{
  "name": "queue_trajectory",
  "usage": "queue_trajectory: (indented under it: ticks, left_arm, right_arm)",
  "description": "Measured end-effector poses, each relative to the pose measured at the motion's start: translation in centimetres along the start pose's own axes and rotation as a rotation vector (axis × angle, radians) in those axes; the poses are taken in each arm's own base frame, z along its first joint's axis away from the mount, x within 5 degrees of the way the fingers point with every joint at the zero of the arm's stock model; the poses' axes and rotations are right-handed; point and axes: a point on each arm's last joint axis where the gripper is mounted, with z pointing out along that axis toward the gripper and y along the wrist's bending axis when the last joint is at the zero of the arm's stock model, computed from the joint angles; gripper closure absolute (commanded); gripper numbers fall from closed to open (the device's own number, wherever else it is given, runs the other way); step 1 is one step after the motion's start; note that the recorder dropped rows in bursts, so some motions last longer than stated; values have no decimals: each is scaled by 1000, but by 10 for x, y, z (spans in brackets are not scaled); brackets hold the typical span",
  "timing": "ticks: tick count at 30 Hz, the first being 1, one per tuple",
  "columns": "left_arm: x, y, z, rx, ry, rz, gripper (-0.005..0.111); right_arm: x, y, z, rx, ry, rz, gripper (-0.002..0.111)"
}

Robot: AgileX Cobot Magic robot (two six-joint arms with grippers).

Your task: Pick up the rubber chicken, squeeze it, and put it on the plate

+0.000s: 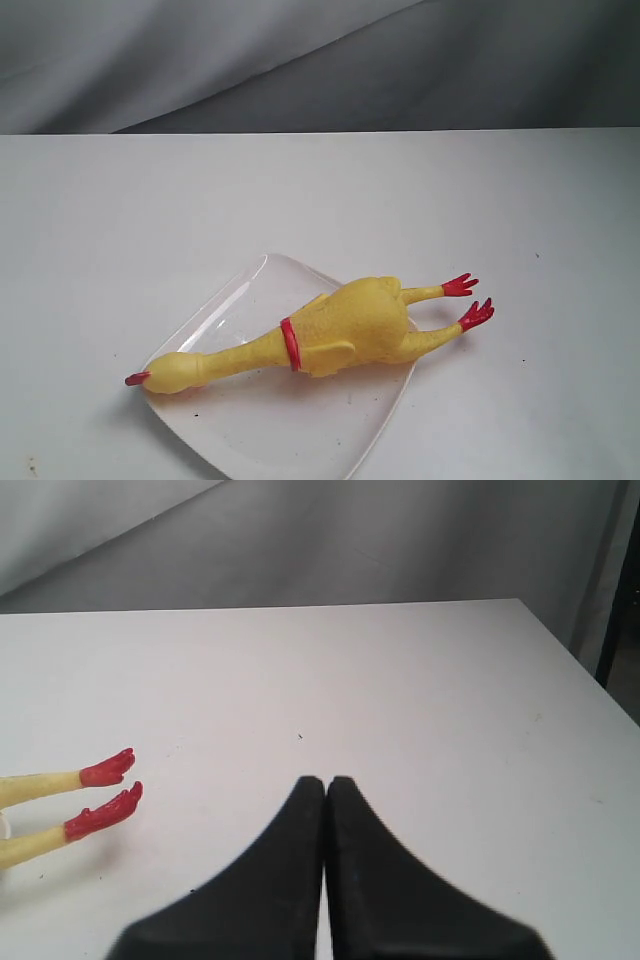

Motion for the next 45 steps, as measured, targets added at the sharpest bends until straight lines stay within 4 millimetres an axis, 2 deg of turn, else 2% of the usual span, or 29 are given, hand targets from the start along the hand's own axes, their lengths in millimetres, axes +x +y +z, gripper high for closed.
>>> queue_trajectory:
  ticks: [17, 32, 35, 45]
  left_arm:
    - [0, -2, 0, 27, -1, -13, 106]
    - [8, -13, -1, 143, 61, 137, 106]
    - [24, -12, 1, 144, 106, 143, 106]
    - [112, -5, -5, 131, 371, 104, 106]
  right_arm:
    - [0, 0, 0, 0, 0, 0, 108]
    - [0, 0, 0, 0, 0, 0, 108]
    - [0, 0, 0, 0, 0, 0, 108]
    - [0, 0, 0, 0, 0, 0, 108]
